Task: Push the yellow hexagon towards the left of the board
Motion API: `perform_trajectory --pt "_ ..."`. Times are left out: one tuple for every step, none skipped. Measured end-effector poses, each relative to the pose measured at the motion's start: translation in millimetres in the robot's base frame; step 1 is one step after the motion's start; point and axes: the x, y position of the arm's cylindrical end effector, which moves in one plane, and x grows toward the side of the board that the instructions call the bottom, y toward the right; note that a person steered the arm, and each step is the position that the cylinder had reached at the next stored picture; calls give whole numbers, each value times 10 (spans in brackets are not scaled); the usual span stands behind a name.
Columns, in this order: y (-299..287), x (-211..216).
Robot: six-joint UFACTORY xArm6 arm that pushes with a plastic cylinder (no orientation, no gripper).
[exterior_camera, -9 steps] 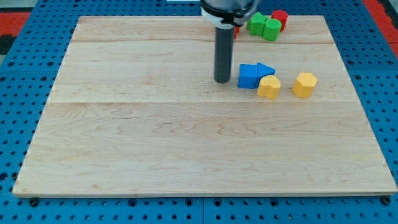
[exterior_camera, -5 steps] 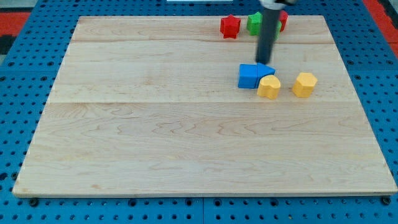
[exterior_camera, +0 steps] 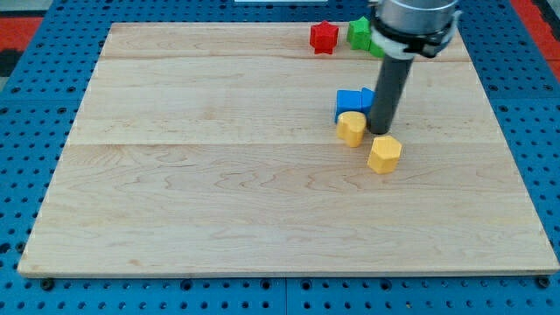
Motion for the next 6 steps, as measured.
perform_trajectory --pt "168 144" --pt "469 259" --pt "527 595" --pt "-453 359" --pt "-1199 249" --pt "-996 380"
